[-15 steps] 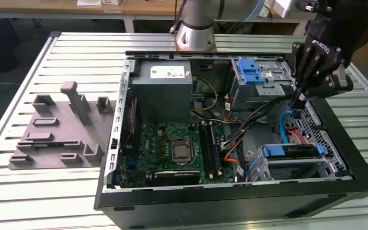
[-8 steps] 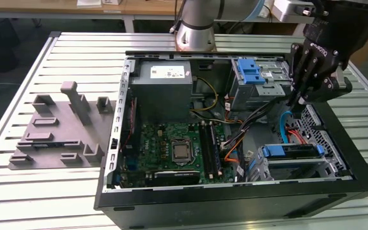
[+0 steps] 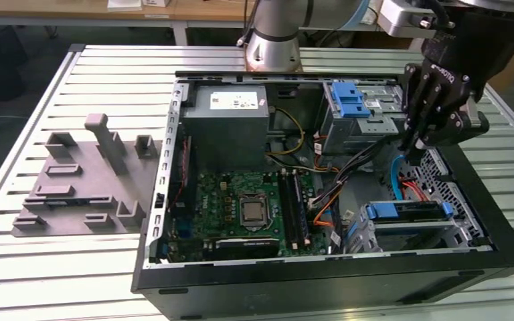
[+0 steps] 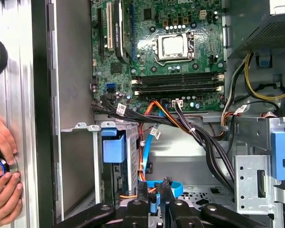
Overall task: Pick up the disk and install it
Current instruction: 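Insert the second disk wire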
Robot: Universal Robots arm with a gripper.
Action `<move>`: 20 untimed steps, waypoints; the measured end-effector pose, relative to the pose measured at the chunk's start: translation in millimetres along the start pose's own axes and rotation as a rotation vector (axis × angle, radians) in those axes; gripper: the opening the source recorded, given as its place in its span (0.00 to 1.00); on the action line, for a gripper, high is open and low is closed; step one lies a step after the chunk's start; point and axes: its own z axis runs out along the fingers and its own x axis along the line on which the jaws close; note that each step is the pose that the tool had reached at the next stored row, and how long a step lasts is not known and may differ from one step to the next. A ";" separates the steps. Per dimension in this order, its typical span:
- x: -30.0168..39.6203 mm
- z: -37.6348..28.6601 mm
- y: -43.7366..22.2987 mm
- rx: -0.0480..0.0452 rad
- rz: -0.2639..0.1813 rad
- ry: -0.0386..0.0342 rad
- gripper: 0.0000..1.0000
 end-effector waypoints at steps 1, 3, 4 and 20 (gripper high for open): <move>-0.1 0.8 0.0 0.0000 0.000 0.0013 0.25; -0.4 2.4 -0.1 0.0002 0.000 0.0033 0.25; -0.5 3.0 -0.1 0.0003 0.000 0.0049 0.25; -1.5 9.7 -0.6 0.0036 0.001 0.0589 0.11</move>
